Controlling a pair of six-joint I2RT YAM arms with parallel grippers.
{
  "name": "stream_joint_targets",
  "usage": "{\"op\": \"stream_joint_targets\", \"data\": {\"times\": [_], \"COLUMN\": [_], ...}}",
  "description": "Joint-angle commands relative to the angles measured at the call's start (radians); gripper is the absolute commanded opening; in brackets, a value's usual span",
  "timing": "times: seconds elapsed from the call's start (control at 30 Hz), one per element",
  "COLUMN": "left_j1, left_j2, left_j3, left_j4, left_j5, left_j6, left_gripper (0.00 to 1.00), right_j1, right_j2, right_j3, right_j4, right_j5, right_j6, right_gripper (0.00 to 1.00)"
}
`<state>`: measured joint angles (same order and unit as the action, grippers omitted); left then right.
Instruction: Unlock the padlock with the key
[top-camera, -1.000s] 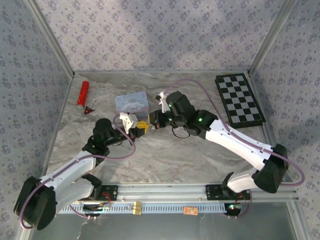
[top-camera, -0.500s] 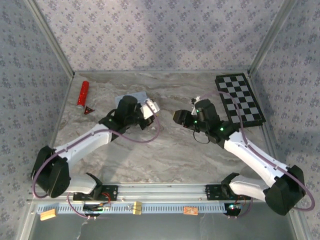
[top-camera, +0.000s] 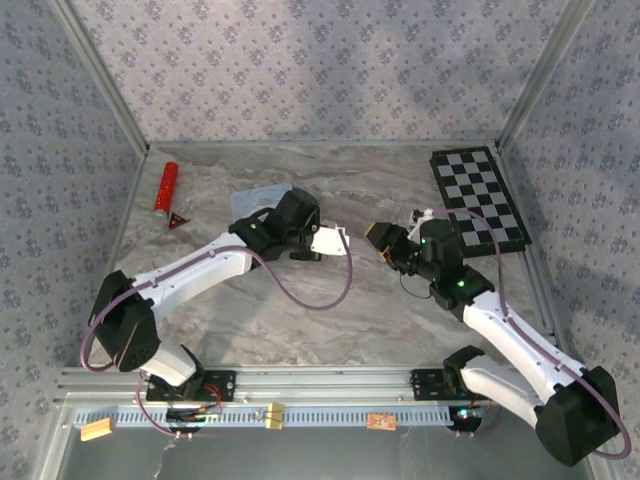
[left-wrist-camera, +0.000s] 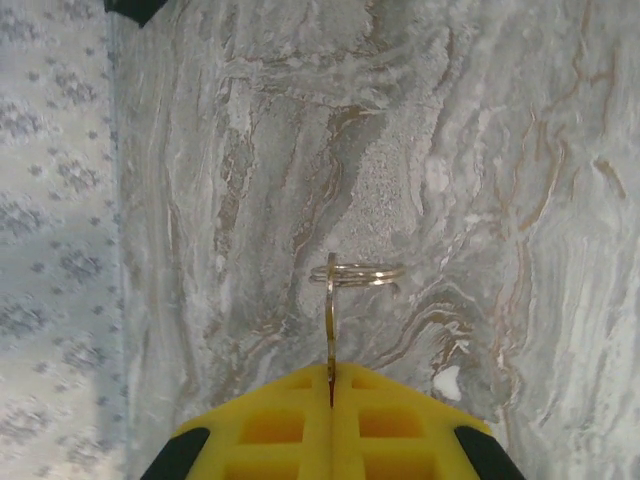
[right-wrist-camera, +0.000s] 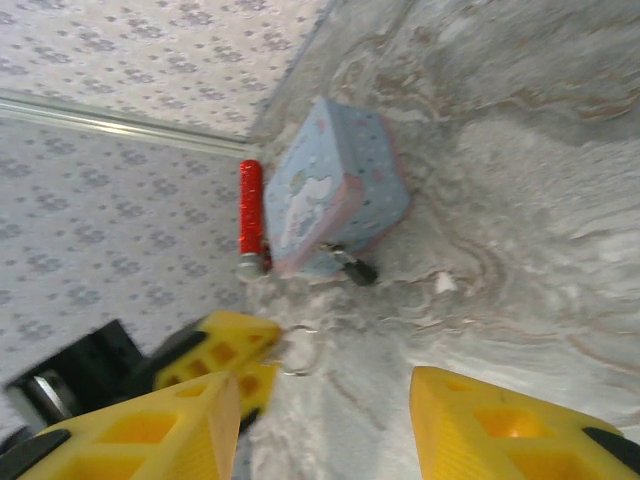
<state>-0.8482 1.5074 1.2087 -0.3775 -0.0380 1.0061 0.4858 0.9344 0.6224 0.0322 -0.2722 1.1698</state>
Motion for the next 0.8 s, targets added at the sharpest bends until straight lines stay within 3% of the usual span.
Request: {"op": "stream_joint_targets", "data": {"times": [0.0,0.43,0.77], "left_j1": [-0.029,-0.032,-0.031], "left_j2": [-0.008,-0.097,-0.196], "left_j3": [-0.024,-0.136,-0.236], "left_j4": [0.093,0.382,0.426], "left_j5": [-0.089,-0.009,0.085], "left_j6": [0.158,0.266,0.23], "left_gripper": [0.0,0.0,0.0], "right_j1": [0.02,0.102,0.12], "right_j2": [0.024,0.073,0.079], "right_j3": [-0.015,-0.018,-0.011], "right_j4": [0.137,0.213,0.245], "right_j5": [-0.082,-0.068,-0.05], "right_j6": [0.127,0.208,0.243], "right_gripper": [0.49,0.41,0.36]}}
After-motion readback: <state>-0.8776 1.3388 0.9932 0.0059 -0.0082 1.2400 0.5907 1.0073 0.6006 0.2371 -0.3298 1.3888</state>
